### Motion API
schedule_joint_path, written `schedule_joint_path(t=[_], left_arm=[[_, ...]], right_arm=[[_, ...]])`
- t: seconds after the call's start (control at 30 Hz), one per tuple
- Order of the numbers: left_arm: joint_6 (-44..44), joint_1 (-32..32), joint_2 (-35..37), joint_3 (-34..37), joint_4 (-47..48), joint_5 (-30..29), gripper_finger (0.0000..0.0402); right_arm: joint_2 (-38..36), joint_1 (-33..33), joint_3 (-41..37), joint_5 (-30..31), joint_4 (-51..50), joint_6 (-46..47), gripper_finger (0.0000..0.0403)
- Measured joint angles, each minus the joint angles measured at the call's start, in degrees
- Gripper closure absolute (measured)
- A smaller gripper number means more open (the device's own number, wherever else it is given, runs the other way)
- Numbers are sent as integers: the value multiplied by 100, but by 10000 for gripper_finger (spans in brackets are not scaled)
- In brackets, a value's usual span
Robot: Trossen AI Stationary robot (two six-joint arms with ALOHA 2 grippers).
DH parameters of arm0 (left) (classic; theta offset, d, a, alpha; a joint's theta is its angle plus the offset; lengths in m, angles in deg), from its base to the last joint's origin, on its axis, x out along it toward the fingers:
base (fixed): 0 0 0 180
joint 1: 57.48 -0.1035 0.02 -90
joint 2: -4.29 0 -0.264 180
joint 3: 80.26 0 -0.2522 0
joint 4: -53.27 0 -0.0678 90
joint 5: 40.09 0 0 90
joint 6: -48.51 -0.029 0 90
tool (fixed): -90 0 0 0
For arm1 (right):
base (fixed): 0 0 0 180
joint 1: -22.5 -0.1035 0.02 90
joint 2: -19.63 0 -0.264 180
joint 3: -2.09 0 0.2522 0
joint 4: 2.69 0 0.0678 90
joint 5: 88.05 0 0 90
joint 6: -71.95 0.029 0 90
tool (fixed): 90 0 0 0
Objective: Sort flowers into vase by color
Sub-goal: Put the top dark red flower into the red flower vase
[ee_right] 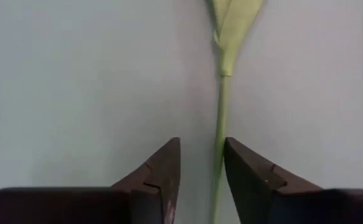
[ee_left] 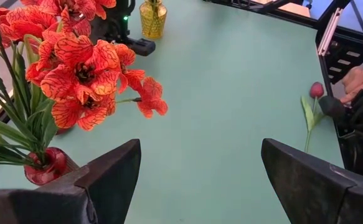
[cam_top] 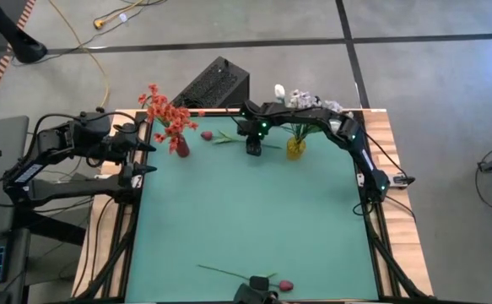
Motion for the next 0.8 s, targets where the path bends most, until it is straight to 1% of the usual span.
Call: schedule_joint_path(t=[0.27,0.43,0.63,0.8], left_arm=[[-11,0,0,0,2,0,81],[-6,0,0,0,4,0,81],[-8,0,0,0,6,0,81],[-60,0,-1,0,4,-5,81]], right_arm=[[0,4,0,149,-3,-138,293],[-2,4,0,261,10,-221,324],[-7,4,0,271,4,-355,331],[-7,7,123,291,-226,-862,340]])
